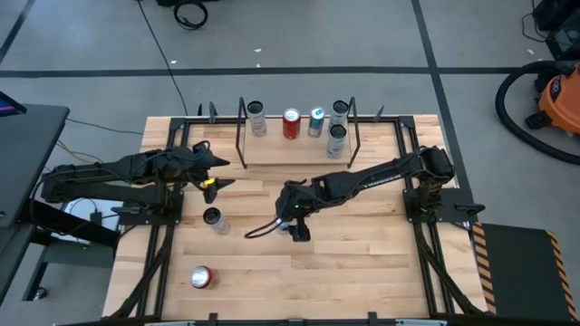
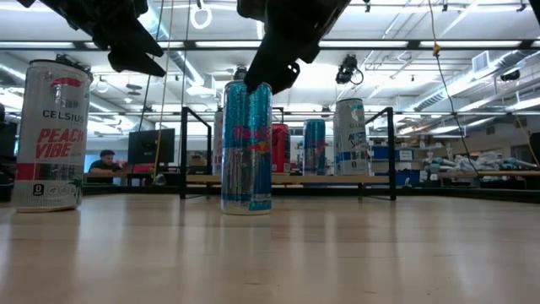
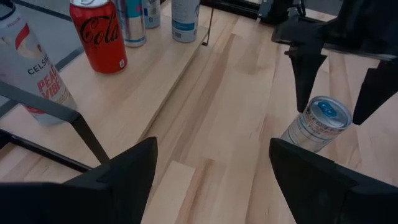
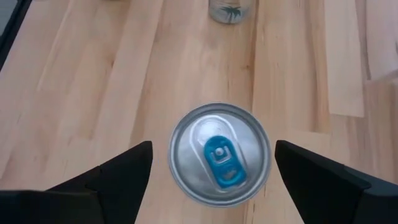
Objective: Place canned beverage on shelf
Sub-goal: Put the blue soda can on the shelf aligned with the other blue soda can
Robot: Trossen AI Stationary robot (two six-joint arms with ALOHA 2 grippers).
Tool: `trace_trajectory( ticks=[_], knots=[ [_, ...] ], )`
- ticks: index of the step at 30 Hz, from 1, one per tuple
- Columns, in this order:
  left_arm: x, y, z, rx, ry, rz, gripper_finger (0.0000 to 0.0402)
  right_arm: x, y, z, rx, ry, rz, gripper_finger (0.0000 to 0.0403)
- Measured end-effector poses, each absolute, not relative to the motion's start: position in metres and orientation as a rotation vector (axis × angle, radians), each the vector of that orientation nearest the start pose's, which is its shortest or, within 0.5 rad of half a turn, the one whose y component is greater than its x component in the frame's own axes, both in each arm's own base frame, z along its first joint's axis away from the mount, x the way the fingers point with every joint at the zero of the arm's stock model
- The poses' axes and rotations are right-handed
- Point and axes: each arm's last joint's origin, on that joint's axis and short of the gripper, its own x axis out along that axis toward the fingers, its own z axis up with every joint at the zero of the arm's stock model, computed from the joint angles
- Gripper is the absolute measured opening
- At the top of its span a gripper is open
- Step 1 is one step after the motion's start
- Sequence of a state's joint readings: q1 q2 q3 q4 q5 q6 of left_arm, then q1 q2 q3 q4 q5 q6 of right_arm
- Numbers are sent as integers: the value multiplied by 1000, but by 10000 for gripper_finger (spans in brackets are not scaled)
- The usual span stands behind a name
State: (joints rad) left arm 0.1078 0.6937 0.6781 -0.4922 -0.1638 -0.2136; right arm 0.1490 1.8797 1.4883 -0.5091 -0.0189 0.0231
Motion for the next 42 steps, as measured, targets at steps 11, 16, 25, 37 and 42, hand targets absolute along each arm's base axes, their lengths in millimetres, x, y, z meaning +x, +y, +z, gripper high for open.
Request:
trace_trajectory(
  ticks=[11,16,25,37,42],
  knots=[
    [146,21,283,-194,466,318,311,411,65,229,-47,915,134,348],
    [146,21,282,-194,468,318,311,411,65,233,-45,890,128,339],
    [146,21,283,-194,468,318,311,411,64,233,-53,890,94,244],
    [146,21,282,-194,468,319,311,378,34,290,-42,844,16,244],
    [146,21,282,-198,468,319,311,343,-3,331,-33,812,-125,244]
  ],
)
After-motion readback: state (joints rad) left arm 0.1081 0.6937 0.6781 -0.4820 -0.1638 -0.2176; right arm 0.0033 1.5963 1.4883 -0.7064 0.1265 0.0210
